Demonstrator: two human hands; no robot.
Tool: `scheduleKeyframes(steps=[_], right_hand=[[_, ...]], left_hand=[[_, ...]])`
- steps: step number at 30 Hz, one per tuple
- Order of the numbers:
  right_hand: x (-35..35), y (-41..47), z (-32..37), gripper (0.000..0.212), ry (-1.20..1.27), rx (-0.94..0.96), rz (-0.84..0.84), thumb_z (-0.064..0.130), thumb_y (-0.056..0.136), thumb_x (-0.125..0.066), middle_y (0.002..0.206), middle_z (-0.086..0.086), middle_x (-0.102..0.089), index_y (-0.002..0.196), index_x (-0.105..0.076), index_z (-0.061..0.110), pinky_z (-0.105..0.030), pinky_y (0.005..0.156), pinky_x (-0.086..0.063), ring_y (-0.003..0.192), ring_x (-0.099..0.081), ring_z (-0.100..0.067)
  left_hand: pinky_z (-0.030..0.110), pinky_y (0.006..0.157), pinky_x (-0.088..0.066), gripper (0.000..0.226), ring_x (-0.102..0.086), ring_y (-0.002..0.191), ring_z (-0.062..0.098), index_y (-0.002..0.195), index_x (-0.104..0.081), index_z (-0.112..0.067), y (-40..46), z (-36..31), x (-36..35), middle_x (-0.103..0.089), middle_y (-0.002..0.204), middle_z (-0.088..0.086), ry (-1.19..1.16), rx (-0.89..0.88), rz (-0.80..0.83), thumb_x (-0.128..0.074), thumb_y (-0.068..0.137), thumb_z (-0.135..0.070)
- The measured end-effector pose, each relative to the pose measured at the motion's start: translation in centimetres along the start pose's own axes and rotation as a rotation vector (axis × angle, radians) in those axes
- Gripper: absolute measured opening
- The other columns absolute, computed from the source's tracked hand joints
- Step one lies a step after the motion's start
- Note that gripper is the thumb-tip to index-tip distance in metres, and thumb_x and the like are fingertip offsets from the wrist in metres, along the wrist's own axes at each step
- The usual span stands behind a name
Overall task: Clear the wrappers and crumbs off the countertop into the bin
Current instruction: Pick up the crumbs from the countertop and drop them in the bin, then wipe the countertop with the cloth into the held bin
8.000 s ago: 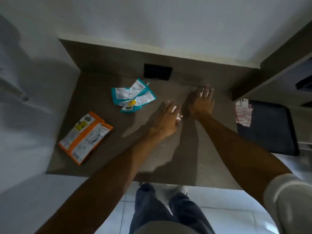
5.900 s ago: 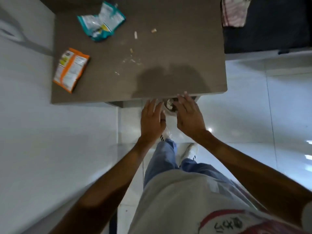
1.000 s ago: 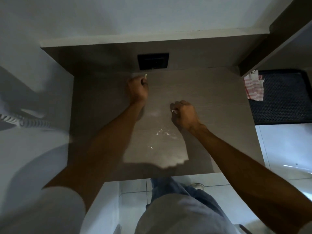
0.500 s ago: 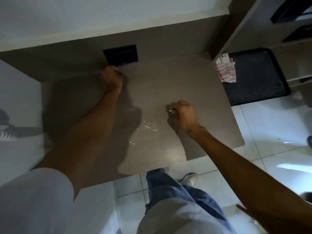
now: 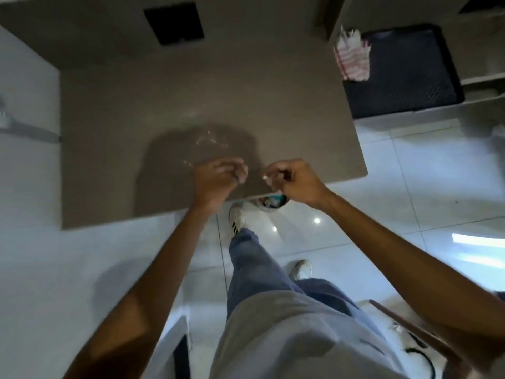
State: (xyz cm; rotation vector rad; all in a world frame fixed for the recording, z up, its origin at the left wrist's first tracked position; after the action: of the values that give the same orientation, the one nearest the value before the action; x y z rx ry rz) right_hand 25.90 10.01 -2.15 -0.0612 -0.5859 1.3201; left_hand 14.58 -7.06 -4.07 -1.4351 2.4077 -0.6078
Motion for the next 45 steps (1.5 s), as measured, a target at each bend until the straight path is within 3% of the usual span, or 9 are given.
scheduleKeyframes(steps=[5,9,13,18,21,26,34,38,45], right_hand=[[-4.1,-5.3,-10.9,0.041,0.189,-0.211,0.255,-0.015,0.084,-0.064,0.073,0.006,-0.077,0.09,-0.079,0.022,-0.025,0.065,-0.061,0.063,-0.07,-0.011],[-7.9,-2.4,-23.3,0.029,0.341,-0.593,-0.025,-0.015,0.081,-0.064,0.072,-0.003,-0.072,0.09,-0.078,0.009,-0.031,0.07,-0.056,0.064,-0.064,-0.016],[-11.7,6.5,-34.2,0.005,0.581,-0.868,-0.293,0.001,0.088,-0.069,0.089,-0.014,-0.069,0.084,-0.071,0.003,-0.027,0.069,-0.054,0.066,-0.065,-0.02],[-13.5,15.0,-41.1,0.015,0.658,-0.85,-0.403,0.013,0.088,-0.074,0.092,-0.014,-0.069,0.088,-0.059,0.012,-0.029,0.059,-0.065,0.07,-0.073,-0.021],[-12.8,15.5,-41.8,0.023,0.745,-0.872,-0.366,0.021,0.096,-0.063,0.106,-0.018,-0.068,0.114,-0.057,0.007,-0.036,0.062,-0.066,0.085,-0.074,-0.03],[-9.3,7.7,-34.5,0.031,0.315,-0.724,-0.289,0.016,0.095,-0.054,0.117,-0.019,-0.073,0.119,-0.07,0.006,-0.044,0.085,-0.064,0.092,-0.073,-0.031],[-0.3,-7.5,-10.4,0.025,-0.415,0.433,-0.487,0.003,0.089,-0.06,0.118,-0.01,-0.074,0.109,-0.074,0.009,-0.038,0.1,-0.052,0.12,-0.062,-0.03],[2.2,-7.1,-9.6,0.033,-0.526,0.488,-0.59,0.013,0.094,-0.06,0.145,-0.012,-0.058,0.127,-0.063,0.014,-0.041,0.112,-0.039,0.144,-0.043,-0.032],[20.6,10.5,-7.6,0.045,-0.596,0.168,-0.802,0.025,0.101,-0.045,0.163,-0.016,-0.033,0.142,-0.05,0.009,-0.051,0.121,-0.03,0.155,-0.022,-0.037]], left_hand=[[0.033,0.078,-0.068,0.026,-0.079,0.078,0.023,0.079,-0.085,-0.022,-8.5,13.3,-3.4,-0.083,0.08,0.005,0.104,0.285,0.061,-0.083,0.081,0.005],[0.023,0.067,-0.066,0.02,-0.074,0.08,0.028,0.081,-0.077,-0.006,-4.9,24.3,-6.6,-0.076,0.087,0.02,-0.129,0.554,-0.156,-0.072,0.088,0.012],[0.038,0.088,-0.066,0.011,-0.071,0.084,0.028,0.079,-0.077,0.002,6.9,33.6,-8.8,-0.073,0.09,0.022,-0.106,0.588,-0.307,-0.072,0.083,0.012],[0.021,0.043,-0.059,0.025,-0.068,0.068,0.018,0.112,-0.071,0.005,19.1,39.0,-9.8,-0.072,0.099,0.016,0.011,0.593,-0.198,-0.076,0.089,-0.002],[0.021,0.042,-0.058,0.024,-0.058,0.062,0.011,0.12,-0.069,-0.005,19.5,39.2,-9.4,-0.066,0.093,0.008,0.069,0.615,-0.188,-0.068,0.097,-0.012],[0.034,0.092,-0.058,0.026,-0.071,0.104,0.028,0.122,-0.075,-0.013,9.2,33.6,-8.5,-0.076,0.118,0.012,0.398,0.382,-0.169,-0.06,0.101,-0.019],[0.032,0.116,-0.047,0.032,-0.059,0.134,0.027,0.127,-0.071,-0.011,-8.7,11.1,-12.2,-0.068,0.139,0.009,0.939,-0.561,-0.125,-0.063,0.098,-0.019],[0.025,0.132,-0.01,0.053,-0.035,0.155,0.039,0.148,-0.055,-0.015,-7.6,7.7,-11.4,-0.047,0.161,0.016,1.119,-0.661,-0.188,-0.064,0.098,-0.028],[0.059,0.128,-0.022,0.066,-0.014,0.16,0.045,0.164,-0.03,-0.017,7.5,-4.4,-17.1,-0.02,0.173,0.019,1.379,-0.636,-0.24,-0.042,0.105,-0.046]])
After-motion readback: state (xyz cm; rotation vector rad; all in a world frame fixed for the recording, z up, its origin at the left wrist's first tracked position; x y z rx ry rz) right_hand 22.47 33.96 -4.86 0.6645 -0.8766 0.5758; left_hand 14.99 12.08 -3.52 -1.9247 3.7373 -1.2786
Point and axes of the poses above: each hand's wrist, its own y-axis towards the middle knuckle, its own x-axis out of the back of the hand, z = x × y, the point moved 4 cm from there along y, towards the middle knuckle
